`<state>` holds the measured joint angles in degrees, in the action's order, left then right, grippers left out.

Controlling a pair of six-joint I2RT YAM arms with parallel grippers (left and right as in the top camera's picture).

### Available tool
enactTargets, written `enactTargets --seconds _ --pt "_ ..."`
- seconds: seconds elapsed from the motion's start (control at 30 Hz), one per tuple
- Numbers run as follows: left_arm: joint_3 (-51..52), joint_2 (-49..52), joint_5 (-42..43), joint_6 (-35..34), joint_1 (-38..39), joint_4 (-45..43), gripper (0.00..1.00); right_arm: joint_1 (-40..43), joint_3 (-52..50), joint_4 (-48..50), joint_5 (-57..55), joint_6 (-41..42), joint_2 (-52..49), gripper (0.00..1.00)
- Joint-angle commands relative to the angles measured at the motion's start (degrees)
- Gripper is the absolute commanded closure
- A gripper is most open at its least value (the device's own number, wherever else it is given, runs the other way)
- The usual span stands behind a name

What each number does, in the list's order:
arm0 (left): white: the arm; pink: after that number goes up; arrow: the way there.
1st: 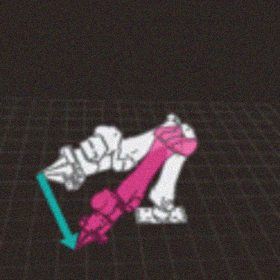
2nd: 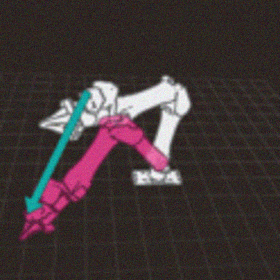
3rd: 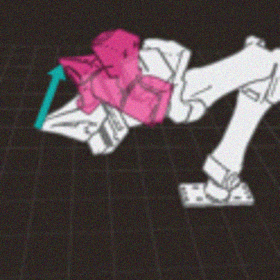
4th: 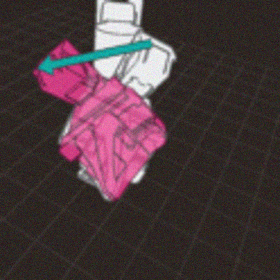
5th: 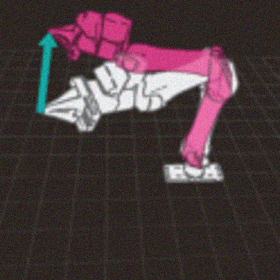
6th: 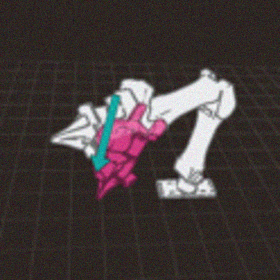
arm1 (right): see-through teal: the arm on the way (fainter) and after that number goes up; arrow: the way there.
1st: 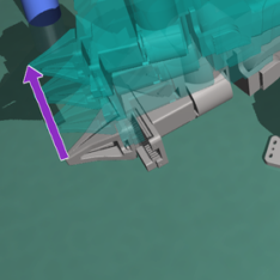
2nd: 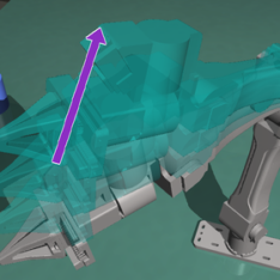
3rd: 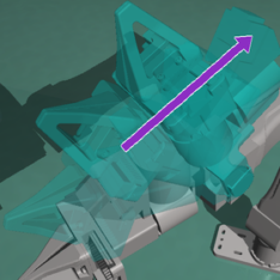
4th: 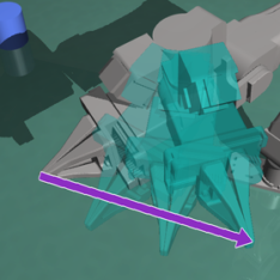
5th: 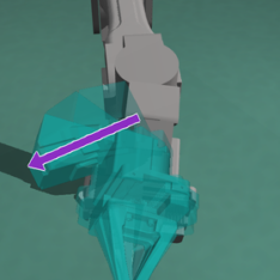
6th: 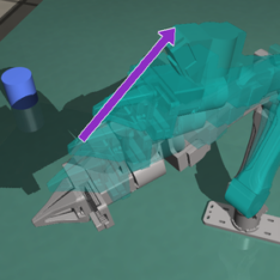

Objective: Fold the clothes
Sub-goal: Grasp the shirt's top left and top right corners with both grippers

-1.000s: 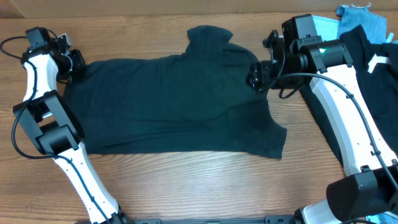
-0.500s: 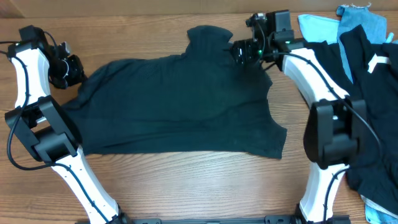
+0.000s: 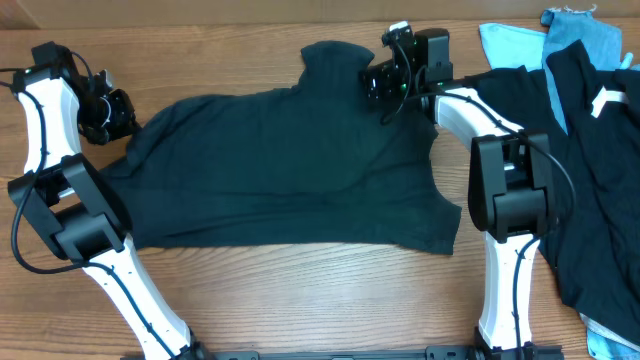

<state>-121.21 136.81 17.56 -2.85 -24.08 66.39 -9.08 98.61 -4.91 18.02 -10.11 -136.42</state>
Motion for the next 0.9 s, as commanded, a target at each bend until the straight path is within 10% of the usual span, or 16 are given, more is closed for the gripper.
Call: enactTargets --seconds 0.0,0.2,0.33,0.37,0.43,0.87 --pt "0.11 -1.27 -0.15 -0.59 0.26 -0.22 0.96 -0.24 1.27 0.50 1.25 -0.90 -1.95 0.01" --pt "0.11 -1.27 -0.15 -0.59 0.26 -0.24 0.96 -1.60 1.27 0.02 1.25 -1.09 -3.87 0.09" --pt "0.11 -1.27 -0.15 -0.57 0.26 -0.24 0.96 -2.10 1.29 -0.20 -2.89 -0.37 -3.96 0.47" --pt "0.11 -1.27 -0.15 -0.57 0.26 -0.24 0.96 -2.08 1.29 -0.57 -3.04 0.35 -3.96 0.75" --pt "0.11 -1.27 -0.15 -0.55 0.26 -0.22 0.96 -1.44 1.66 -1.29 -3.02 4.28 -3.96 0.93" --pt "0.11 -1.29 -0.15 -0.09 -0.39 -0.15 0.96 0.44 2.71 -5.03 -0.04 8.68 1.09 0.63"
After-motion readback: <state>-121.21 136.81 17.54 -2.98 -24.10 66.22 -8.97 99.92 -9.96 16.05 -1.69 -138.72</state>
